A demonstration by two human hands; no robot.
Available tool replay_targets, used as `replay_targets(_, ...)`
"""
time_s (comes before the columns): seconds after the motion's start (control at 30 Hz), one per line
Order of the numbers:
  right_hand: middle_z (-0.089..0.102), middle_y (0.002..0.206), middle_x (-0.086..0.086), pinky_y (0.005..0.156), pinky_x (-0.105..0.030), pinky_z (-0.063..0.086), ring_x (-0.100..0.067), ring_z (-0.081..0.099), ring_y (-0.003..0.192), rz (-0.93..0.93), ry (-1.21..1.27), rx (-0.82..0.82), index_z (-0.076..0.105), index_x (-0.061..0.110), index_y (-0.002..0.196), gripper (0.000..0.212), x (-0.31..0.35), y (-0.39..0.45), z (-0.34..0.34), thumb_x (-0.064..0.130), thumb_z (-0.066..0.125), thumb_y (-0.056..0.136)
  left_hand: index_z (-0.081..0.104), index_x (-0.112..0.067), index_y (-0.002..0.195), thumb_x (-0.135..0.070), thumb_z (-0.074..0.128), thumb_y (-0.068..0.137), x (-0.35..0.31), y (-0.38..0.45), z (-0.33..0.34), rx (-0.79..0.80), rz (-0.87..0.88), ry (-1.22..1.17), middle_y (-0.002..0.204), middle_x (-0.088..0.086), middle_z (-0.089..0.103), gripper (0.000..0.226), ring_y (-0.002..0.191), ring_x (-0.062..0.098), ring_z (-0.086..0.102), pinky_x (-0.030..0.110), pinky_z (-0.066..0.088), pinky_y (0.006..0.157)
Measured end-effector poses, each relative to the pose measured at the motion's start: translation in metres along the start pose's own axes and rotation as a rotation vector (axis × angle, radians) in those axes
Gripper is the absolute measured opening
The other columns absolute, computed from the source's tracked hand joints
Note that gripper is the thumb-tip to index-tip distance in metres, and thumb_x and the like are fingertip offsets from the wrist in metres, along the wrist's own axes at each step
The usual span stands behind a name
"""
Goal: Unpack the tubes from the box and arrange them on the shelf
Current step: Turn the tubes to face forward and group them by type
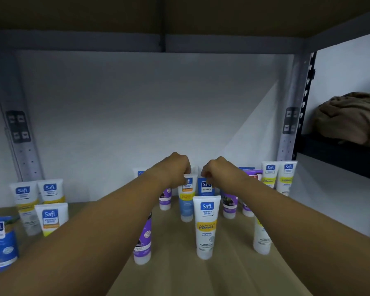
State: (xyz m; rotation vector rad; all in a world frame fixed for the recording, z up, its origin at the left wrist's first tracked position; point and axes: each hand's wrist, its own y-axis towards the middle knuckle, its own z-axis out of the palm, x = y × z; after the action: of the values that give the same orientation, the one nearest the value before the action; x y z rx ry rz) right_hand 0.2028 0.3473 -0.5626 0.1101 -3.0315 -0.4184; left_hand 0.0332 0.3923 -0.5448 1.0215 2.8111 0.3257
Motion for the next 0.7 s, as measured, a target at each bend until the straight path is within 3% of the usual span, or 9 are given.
replay_targets(0.13,0.061,0.119,-0.012,0.092,-0.037,0.055,-0.027,0.064,0.105,0.009,-0.011,0.018,0.067,0.011,0.114,0.025,0.001,0.004,0.000,0.008,0.064,0.090,0.072,-0.011,0.110,-0.012,0.076,0.083,0.003,0.000,0.003,-0.053,-0.025,-0.063,0.111,0.010,0.069,0.028,0.093,0.023,0.067,0.036,0.058,0.086)
replay_targets(0.27,0.063,0.112,-0.012,0.088,-0.039,0.056,-0.027,0.065,0.097,-0.011,-0.026,-0.051,0.069,0.015,0.106,0.022,0.001,-0.002,-0.011,0.004,0.063,0.088,0.074,-0.010,0.107,-0.008,0.075,0.083,0.000,-0.006,-0.011,-0.116,-0.035,-0.121,0.107,0.009,0.071,0.024,0.092,0.022,0.068,0.033,0.057,0.086)
replay_targets(0.6,0.068,0.104,-0.012,0.080,-0.038,0.057,-0.026,0.066,0.088,-0.075,-0.011,-0.307,0.071,0.013,0.099,0.013,0.038,-0.038,-0.125,0.010,0.064,0.089,0.074,-0.013,0.097,-0.009,0.072,0.085,-0.012,-0.055,-0.106,-0.410,0.014,-0.162,0.100,0.005,0.072,0.012,0.086,0.017,0.067,0.031,0.055,0.079)
replay_targets(0.7,0.071,0.101,-0.010,0.079,-0.039,0.056,-0.026,0.066,0.087,-0.094,-0.015,-0.345,0.072,0.014,0.096,0.014,0.055,-0.055,-0.151,0.007,0.064,0.087,0.074,-0.013,0.097,-0.009,0.071,0.086,-0.018,-0.081,-0.131,-0.443,0.008,-0.177,0.097,0.001,0.072,0.013,0.086,0.015,0.065,0.027,0.049,0.073)
